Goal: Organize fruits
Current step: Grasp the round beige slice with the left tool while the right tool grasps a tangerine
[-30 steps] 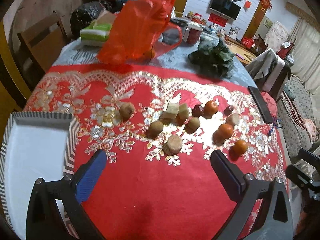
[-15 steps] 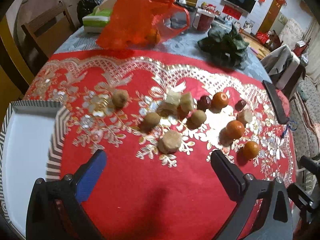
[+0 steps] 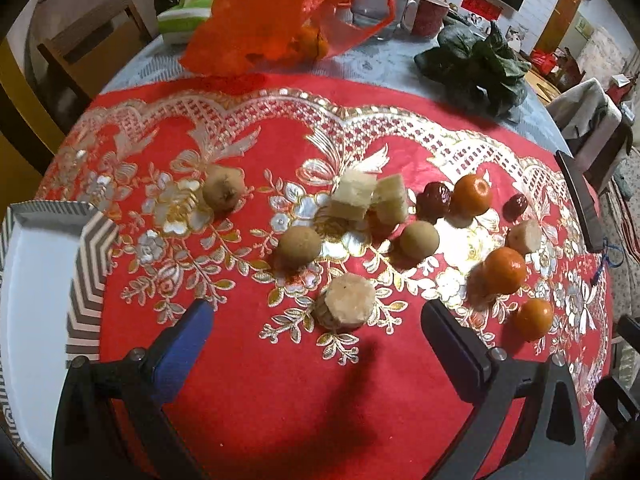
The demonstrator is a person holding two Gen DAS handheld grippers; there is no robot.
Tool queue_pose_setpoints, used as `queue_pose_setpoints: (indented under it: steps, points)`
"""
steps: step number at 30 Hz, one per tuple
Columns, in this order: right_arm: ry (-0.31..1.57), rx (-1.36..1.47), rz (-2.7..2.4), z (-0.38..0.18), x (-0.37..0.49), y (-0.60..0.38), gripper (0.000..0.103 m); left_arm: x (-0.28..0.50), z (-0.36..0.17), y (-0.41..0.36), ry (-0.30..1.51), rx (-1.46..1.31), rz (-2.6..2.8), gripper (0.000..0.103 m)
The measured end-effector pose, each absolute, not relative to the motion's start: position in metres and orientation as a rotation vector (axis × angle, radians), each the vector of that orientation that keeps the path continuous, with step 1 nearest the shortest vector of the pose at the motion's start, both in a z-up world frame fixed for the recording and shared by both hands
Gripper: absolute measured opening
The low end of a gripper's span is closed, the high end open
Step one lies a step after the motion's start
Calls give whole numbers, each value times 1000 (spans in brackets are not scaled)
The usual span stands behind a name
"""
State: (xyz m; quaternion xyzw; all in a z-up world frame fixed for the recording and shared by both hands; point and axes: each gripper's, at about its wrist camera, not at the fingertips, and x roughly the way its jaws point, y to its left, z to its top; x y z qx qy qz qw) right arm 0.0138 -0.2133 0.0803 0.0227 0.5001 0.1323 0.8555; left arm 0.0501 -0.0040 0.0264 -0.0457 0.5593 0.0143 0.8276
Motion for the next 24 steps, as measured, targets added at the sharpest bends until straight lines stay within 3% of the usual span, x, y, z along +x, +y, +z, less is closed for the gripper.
queue_pose_setpoints:
  steps: [3, 5, 7, 9, 20, 24]
  points:
    - [1064, 46, 280, 75, 19, -210, 102, 52, 22, -2, 1190, -104, 32, 102]
    - [1075, 37, 287, 72, 20, -208, 102, 53, 21, -1, 1194, -112, 33, 95]
    - [1080, 26, 287, 70, 21, -208, 102, 55, 19, -1, 1202, -114, 26, 77]
    - [1088, 36, 286, 68, 22, -209, 102, 56, 13, -2, 1228, -113, 4, 65]
    - [1102, 27, 302, 62, 28, -208, 102, 56, 15, -9, 1224, -118, -3, 64]
    - [1114, 11, 324, 57, 33, -205, 92, 55, 17, -14, 1217, -105, -24, 27]
